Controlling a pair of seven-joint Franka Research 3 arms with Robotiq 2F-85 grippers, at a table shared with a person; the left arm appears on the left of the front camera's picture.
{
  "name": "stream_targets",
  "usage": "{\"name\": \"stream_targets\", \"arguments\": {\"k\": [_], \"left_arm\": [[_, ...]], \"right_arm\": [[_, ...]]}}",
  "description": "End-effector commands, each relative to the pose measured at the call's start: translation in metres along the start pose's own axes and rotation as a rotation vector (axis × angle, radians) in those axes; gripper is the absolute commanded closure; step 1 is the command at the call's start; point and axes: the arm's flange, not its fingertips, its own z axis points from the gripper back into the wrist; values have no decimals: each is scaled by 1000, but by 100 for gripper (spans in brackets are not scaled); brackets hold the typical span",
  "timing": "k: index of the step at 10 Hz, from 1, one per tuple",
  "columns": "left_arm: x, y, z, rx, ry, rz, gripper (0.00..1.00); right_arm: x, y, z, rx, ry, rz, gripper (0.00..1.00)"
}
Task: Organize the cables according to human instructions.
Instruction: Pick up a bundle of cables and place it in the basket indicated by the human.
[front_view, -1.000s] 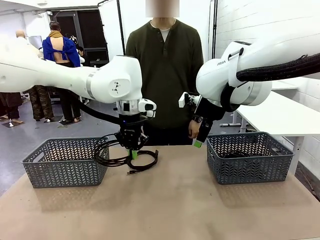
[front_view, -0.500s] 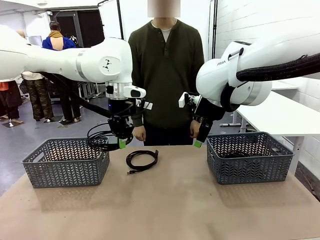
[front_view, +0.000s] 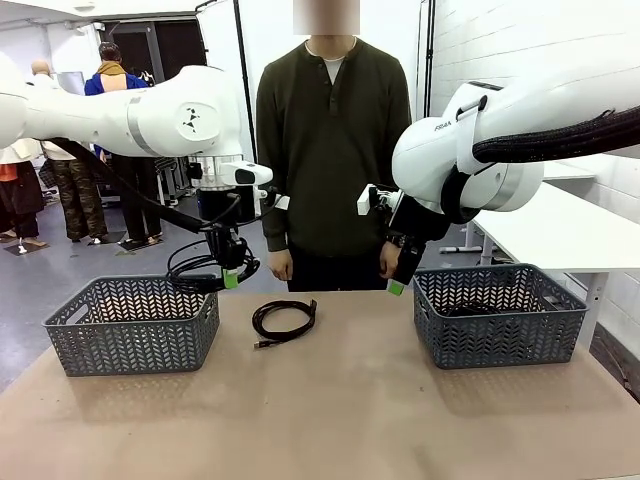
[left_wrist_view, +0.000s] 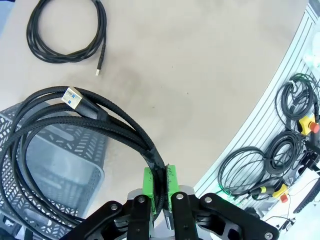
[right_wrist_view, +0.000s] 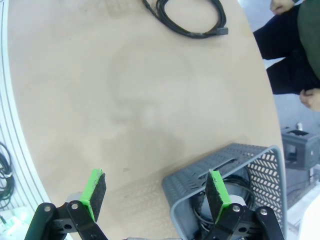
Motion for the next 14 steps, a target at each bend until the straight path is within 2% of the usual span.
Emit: {"name": "stream_targets", "arguments": {"k": [1, 5, 6, 7, 10, 12, 14], "left_arm": [[4, -5, 0, 14, 21, 6, 100], [4, -5, 0, 14, 21, 6, 100], [4, -5, -4, -2, 8, -10, 100], [-3, 0, -3, -2, 30, -79, 100], [-40, 17, 8, -27, 10, -201, 100], [-68, 33, 9, 1, 18, -255, 100], [-98, 50, 4, 29, 39, -367, 100]], "right_arm": [[-1, 1, 0, 0, 1, -2, 0], [-1, 1, 0, 0, 1, -2, 0], [-1, 1, 0, 0, 1, -2, 0], [-1, 1, 0, 0, 1, -2, 0], [-1, 1, 0, 0, 1, -2, 0], [-1, 1, 0, 0, 1, -2, 0], [-1, 1, 0, 0, 1, -2, 0]]}}
